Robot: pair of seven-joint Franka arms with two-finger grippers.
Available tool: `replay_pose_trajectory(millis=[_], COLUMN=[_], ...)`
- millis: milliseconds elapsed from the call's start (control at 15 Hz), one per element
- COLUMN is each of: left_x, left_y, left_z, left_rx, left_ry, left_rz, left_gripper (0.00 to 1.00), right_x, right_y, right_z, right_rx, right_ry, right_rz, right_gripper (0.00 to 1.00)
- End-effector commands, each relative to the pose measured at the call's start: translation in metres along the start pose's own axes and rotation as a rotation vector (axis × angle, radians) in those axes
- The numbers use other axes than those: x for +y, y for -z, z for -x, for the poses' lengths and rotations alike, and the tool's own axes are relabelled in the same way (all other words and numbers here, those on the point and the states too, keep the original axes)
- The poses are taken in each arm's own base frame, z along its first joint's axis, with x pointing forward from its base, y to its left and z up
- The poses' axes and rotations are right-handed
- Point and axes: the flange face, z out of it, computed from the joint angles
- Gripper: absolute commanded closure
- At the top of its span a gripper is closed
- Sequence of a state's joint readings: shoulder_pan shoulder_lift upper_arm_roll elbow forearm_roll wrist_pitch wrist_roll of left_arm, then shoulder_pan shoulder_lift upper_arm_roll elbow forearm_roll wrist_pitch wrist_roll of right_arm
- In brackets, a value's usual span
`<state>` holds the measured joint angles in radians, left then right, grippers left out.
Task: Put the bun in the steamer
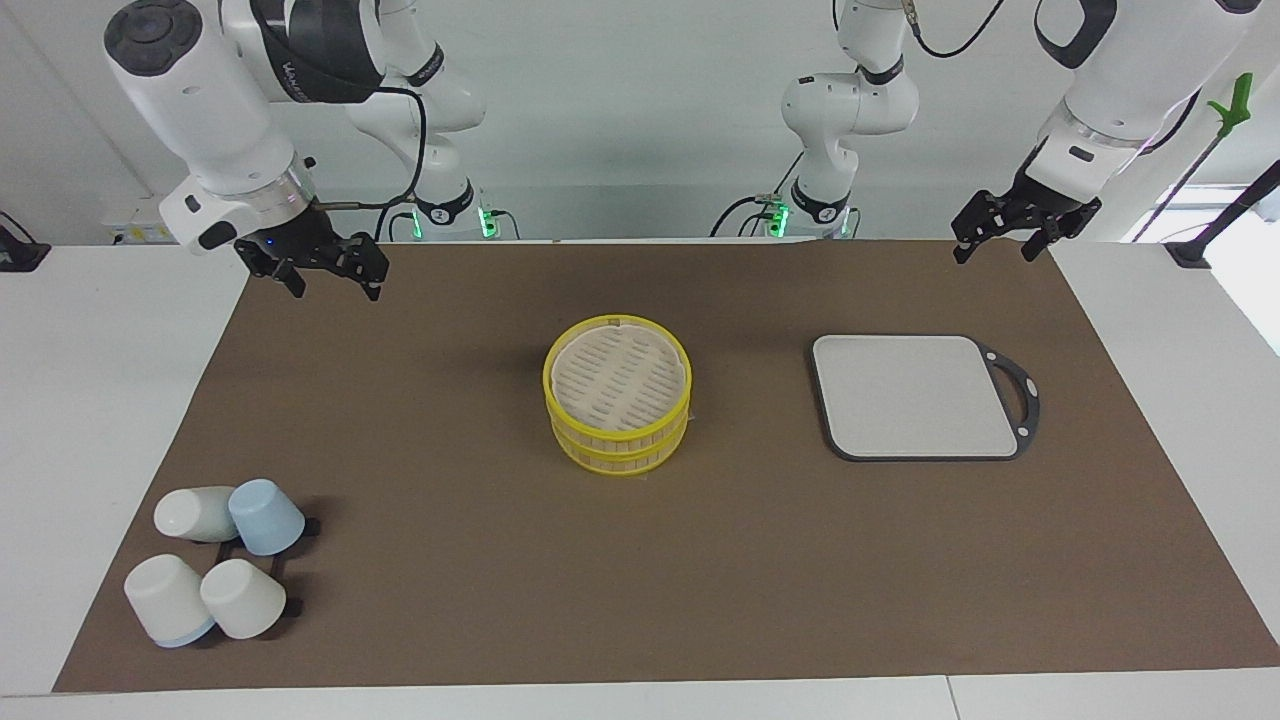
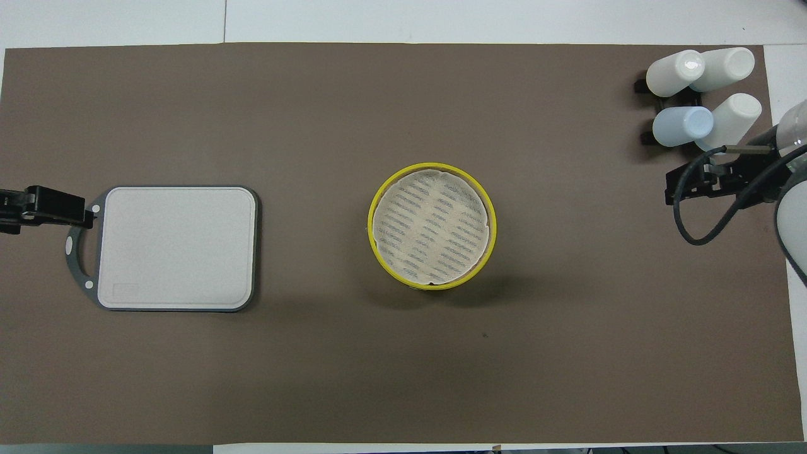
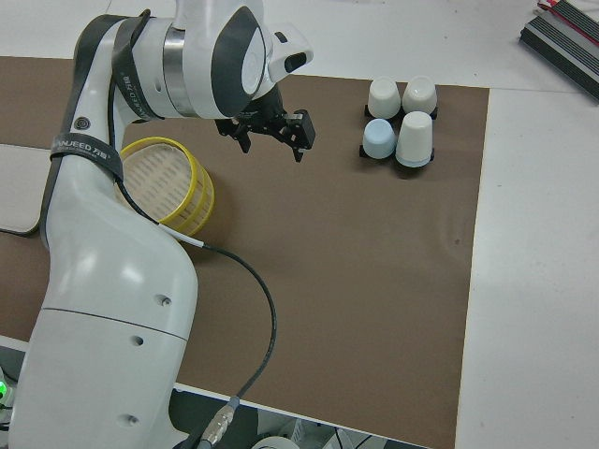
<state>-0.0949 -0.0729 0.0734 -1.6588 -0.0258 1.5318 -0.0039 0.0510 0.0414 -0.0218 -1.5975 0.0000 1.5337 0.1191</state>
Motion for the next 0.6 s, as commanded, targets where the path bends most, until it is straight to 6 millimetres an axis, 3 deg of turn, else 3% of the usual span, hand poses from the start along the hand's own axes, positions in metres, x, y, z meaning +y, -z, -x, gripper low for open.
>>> replay_pose_trajectory(millis=[0,533], left_x=[-0.002,-0.003], left_y=[0.005,0.007], left_z=[0.000,0.000], left_rx=[-0.010,-0.002], left_ry=[-0.011,-0.009], left_rz=[0.008,0.008], left_gripper=[0.00,0.00], right_x=[0.005,0.008], right_y=[0.006,0.025], right_z=[0.003,-0.002], right_rx=[0.027,0.093], right_ry=[0.037,0.043], right_rz=[0.027,0.019], right_gripper=[0.00,0.00])
